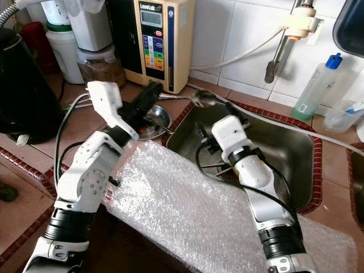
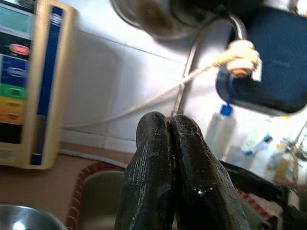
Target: Kitchen organization
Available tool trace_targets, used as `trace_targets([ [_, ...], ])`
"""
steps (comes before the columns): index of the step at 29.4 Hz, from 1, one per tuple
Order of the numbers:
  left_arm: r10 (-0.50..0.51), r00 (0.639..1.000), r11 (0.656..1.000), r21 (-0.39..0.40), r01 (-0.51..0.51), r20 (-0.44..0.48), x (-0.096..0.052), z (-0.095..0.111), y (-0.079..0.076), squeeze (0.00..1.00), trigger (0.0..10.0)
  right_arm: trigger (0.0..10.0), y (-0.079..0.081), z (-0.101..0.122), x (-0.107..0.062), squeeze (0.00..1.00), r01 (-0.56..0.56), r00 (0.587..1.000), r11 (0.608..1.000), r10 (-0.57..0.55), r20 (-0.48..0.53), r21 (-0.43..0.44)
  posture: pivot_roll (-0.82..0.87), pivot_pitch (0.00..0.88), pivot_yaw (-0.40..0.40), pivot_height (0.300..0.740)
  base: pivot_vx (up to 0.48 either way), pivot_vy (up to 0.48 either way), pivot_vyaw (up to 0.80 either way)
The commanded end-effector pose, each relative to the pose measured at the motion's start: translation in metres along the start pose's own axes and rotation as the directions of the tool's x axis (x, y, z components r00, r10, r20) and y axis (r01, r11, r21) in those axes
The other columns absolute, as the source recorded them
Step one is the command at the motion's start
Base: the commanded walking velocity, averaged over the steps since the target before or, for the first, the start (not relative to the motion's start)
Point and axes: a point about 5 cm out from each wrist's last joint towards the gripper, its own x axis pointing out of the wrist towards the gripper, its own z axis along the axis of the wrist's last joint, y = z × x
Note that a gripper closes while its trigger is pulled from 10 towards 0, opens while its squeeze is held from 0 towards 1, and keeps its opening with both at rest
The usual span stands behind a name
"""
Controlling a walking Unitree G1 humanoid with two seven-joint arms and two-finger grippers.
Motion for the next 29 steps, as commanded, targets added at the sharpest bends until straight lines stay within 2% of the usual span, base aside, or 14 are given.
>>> trace_targets([
  [1,-0.036,0.999,0.999,0.017,0.037,-0.015,0.001,-0.002,-0.007,0.00,0.0,10.0,0.000,0.007,0.003,0.00,-0.002,0.999,0.999,0.004,0.037,-0.042,0.03,0.000,-0.013,0.740,0.000,0.000,0.00],
  [10,-0.082,0.995,0.997,0.004,0.082,-0.064,0.002,-0.017,-0.018,0.00,0.0,10.0,0.011,0.015,0.007,0.00,-0.006,0.995,0.997,0.014,0.098,-0.082,0.03,0.000,-0.008,0.740,0.000,0.000,0.00],
  [15,-0.094,0.993,0.996,-0.005,0.094,-0.073,0.002,-0.020,-0.021,0.00,0.0,10.0,0.013,0.016,0.009,0.00,0.006,0.994,0.998,0.001,0.106,-0.067,0.03,0.000,-0.006,0.740,0.000,0.000,0.00],
  [16,-0.096,0.993,0.995,-0.008,0.096,-0.075,0.002,-0.021,-0.022,0.00,0.0,7.0,0.014,0.016,0.010,0.00,0.007,0.994,0.998,0.000,0.109,-0.064,0.03,0.000,-0.007,0.740,0.000,0.000,0.00],
  [18,-0.096,0.993,0.995,-0.008,0.096,-0.075,0.002,-0.021,-0.022,0.00,0.0,7.0,0.014,0.016,0.010,0.00,0.007,0.994,0.998,0.000,0.109,-0.064,0.03,0.000,-0.007,0.740,0.000,0.000,0.00],
  [19,-0.098,0.992,0.995,-0.009,0.097,-0.077,0.002,-0.021,-0.023,0.00,0.0,1.3,0.016,0.017,0.012,0.00,0.007,0.994,0.998,0.000,0.110,-0.062,0.03,0.000,-0.008,0.740,0.000,0.000,0.00],
  [20,-0.098,0.992,0.995,-0.009,0.097,-0.077,0.002,-0.021,-0.023,0.00,0.0,1.3,0.016,0.017,0.012,0.00,0.007,0.994,0.998,0.000,0.110,-0.062,0.03,0.000,-0.008,0.740,0.000,0.000,0.00],
  [21,-0.098,0.992,0.995,-0.009,0.098,-0.078,0.002,-0.022,-0.024,0.00,0.0,0.0,0.018,0.016,0.014,0.00,0.004,0.994,0.998,0.003,0.108,-0.059,0.03,0.000,-0.011,0.740,0.000,0.000,0.00],
  [29,-0.091,0.993,0.996,-0.007,0.091,-0.080,0.000,-0.022,-0.023,0.00,0.0,0.0,0.019,0.002,0.012,0.00,0.007,0.999,1.000,-0.006,0.034,-0.012,0.03,0.000,-0.011,0.740,0.000,0.000,0.00],
])
